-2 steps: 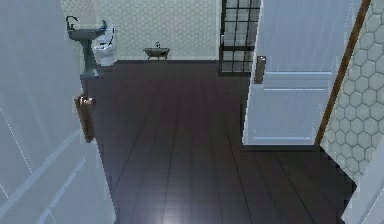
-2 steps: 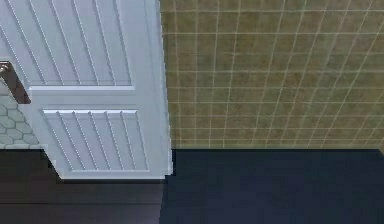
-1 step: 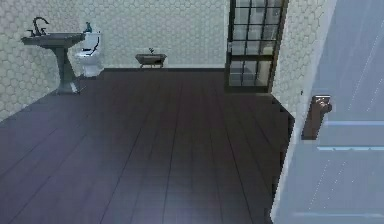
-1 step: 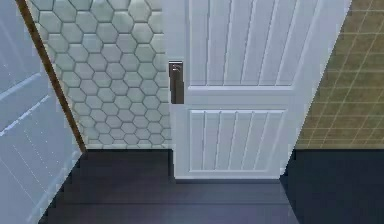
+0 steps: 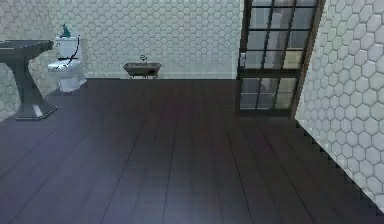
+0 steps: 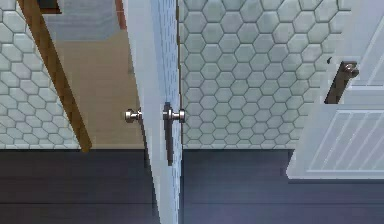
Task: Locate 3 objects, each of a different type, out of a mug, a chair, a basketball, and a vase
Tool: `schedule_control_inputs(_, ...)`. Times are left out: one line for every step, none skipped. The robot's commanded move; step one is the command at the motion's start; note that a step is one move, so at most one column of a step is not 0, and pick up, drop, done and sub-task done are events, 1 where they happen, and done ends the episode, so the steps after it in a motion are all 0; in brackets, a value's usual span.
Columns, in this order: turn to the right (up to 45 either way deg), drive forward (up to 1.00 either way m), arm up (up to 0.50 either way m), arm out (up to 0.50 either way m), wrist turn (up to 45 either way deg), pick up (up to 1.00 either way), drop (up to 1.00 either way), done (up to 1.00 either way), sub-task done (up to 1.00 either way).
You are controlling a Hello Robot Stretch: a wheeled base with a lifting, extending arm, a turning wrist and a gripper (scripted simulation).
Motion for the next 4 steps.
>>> schedule_control_inputs(0.0,0.35,0.00,0.00,0.0,0.00,0.00,0.00,0.00)
schedule_control_inputs(45.0,0.00,0.00,0.00,0.0,0.00,0.00,0.00,0.00)
schedule_control_inputs(21.0,0.00,0.00,0.00,0.0,0.00,0.00,0.00,0.00)
schedule_control_inputs(0.0,0.25,0.00,0.00,0.0,0.00,0.00,0.00,0.00)
